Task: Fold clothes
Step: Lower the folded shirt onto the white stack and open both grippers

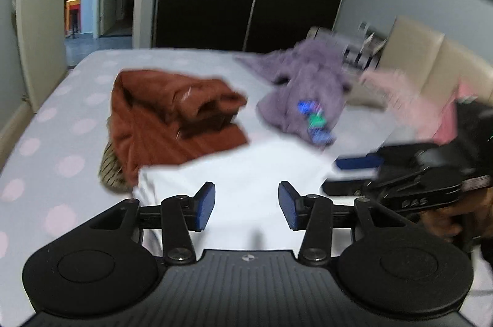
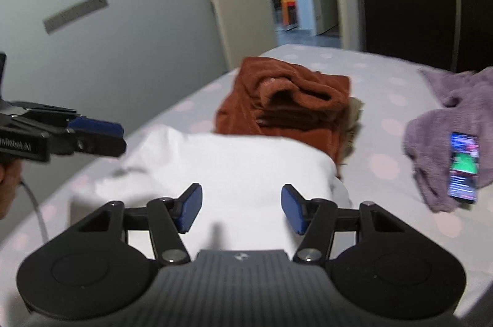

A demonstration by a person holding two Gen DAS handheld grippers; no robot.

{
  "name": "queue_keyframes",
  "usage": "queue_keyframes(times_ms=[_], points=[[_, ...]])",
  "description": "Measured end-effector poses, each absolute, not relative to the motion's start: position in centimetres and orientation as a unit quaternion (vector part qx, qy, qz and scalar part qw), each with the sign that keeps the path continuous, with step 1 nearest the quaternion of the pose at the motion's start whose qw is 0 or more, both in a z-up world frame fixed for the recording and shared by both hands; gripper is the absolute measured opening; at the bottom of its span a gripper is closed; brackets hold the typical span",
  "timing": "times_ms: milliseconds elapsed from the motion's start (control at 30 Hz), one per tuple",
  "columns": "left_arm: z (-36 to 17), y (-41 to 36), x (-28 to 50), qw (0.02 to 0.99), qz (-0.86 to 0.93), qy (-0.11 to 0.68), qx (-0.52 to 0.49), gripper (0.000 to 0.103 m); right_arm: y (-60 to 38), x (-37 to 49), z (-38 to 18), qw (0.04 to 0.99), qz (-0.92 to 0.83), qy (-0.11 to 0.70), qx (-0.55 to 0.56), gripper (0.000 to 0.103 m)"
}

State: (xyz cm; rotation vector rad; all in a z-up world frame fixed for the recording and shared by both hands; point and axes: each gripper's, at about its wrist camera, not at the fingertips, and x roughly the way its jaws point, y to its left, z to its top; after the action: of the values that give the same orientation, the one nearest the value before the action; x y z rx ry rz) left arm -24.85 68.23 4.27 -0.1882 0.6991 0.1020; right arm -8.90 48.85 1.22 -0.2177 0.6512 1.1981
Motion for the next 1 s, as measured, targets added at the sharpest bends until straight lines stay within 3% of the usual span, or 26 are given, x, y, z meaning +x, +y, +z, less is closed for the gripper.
queue_keyframes(times_ms=[133,233,367,433,500,567,900,1000], points=[[0.9,66.9,-25.5,0.920,0.079,0.381,-0.040,0.035,48.0,-10.2,-1.1,0.773,0.544,0.308,-0.105,0.060],[0.3,66.8,-26.9,0.922,0.085,0.377,-0.024,0.036,46.3,-10.0,-1.4,0.784,0.531,0.301,-0.111,0.055],[1.0,67.1,-28.1,0.918,0.110,0.379,-0.033,0.040,44.8,-9.7,-0.8,0.812,0.494,0.293,-0.106,0.058],[2.3,66.8,-28.7,0.922,0.118,0.368,-0.039,0.041,44.2,-10.1,0.1,0.816,0.494,0.289,-0.085,0.065],[3.7,66.0,-28.7,0.926,0.129,0.353,-0.038,0.051,43.7,-10.9,1.0,0.819,0.494,0.286,-0.063,0.079],[4.9,65.1,-28.6,0.923,0.147,0.354,-0.040,0.065,43.9,-11.9,1.9,0.823,0.485,0.294,-0.049,0.084],[5.3,64.3,-28.0,0.856,0.198,0.463,-0.115,0.068,45.1,-15.8,5.1,0.827,0.415,0.373,-0.067,0.102],[5.1,63.8,-28.6,0.848,0.209,0.472,-0.119,0.074,45.2,-16.9,6.2,0.830,0.403,0.378,-0.077,0.102]])
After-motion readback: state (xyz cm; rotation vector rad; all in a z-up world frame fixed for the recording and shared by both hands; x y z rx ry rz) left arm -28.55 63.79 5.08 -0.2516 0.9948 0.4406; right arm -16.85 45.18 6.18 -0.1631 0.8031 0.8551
